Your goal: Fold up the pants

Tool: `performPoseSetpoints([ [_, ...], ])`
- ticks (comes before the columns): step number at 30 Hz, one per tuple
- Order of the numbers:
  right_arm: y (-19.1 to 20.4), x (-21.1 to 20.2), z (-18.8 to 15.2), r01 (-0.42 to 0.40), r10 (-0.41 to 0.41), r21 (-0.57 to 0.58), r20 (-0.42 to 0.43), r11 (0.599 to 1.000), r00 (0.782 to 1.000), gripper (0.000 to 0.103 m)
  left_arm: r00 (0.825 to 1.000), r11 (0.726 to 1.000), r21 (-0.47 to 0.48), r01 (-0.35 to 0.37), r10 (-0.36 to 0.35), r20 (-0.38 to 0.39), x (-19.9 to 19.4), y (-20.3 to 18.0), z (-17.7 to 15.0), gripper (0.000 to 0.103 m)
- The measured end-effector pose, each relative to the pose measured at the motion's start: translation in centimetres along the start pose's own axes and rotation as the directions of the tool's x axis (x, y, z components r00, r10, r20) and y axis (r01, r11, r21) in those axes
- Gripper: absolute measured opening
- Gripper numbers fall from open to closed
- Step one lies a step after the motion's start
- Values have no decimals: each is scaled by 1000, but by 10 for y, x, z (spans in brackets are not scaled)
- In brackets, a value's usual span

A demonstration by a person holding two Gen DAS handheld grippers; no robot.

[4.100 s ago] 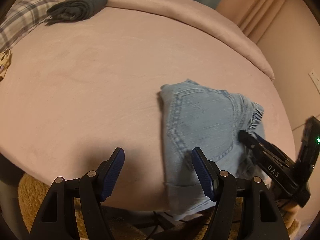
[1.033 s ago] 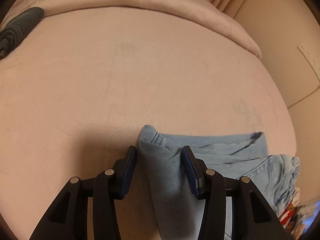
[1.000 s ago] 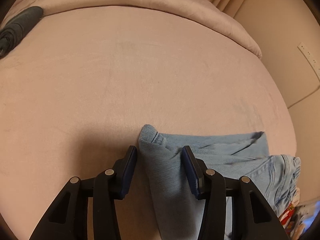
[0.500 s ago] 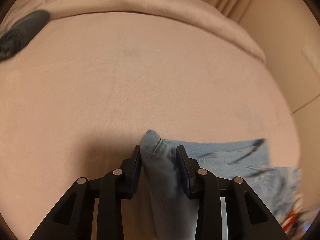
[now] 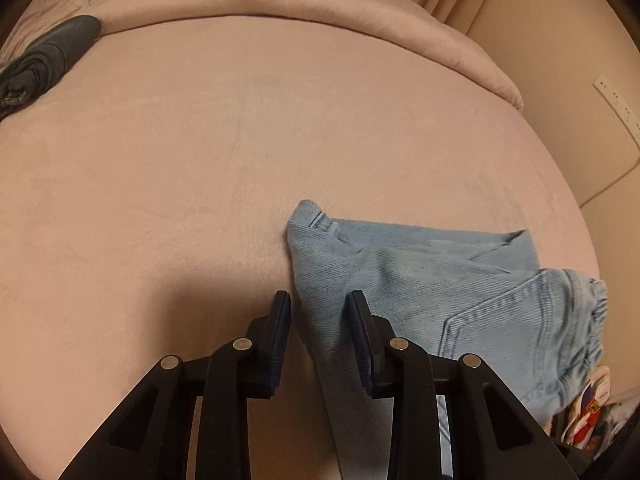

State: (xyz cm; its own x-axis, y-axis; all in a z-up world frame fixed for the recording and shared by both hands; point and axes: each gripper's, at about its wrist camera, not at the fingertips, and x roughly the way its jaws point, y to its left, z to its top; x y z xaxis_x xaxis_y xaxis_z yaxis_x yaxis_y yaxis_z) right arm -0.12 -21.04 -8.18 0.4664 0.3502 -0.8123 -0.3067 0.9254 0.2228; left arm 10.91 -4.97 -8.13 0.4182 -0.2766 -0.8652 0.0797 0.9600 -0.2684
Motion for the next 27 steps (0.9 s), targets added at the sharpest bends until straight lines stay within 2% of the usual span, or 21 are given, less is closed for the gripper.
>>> performPoseSetpoints([
  [6,-3,-2,-2,-7,7,4,1,1000,1000,29,999,998,-44,42,-42,-6,1,5,-1,33],
  [10,-7,-1,-6,-18,18,10,0,1000,1000,29,1000,999,-39,23,-22,4,-18,9,-11,32],
  [12,-10,-6,-5,-34,34,17,3,999,999,29,998,998,-27,56,-56,16,-33,6,-22,31],
  [14,-16,-15,-1,-74,74,33,0,997,997,29,991,990,-45,134,-133,20,-47,9,-41,31],
  [16,-26,-26,7,-116,115,64,20,991,993,32,984,983,-59,177,-176,21,-56,11,-59,31],
  [20,-37,-39,34,-92,88,46,89,995,992,32,974,972,-63,228,-228,-2,-59,6,-92,31],
  [23,-43,-27,59,-73,69,43,90,996,994,32,989,989,-23,145,-145,25,-56,-1,-108,31],
  [26,-51,-12,76,59,-64,54,78,997,995,31,994,994,-23,106,-105,41,-53,-1,-117,31],
  [27,-54,-9,77,82,-86,56,74,995,994,29,995,995,-12,96,-95,42,-54,-1,-118,31],
])
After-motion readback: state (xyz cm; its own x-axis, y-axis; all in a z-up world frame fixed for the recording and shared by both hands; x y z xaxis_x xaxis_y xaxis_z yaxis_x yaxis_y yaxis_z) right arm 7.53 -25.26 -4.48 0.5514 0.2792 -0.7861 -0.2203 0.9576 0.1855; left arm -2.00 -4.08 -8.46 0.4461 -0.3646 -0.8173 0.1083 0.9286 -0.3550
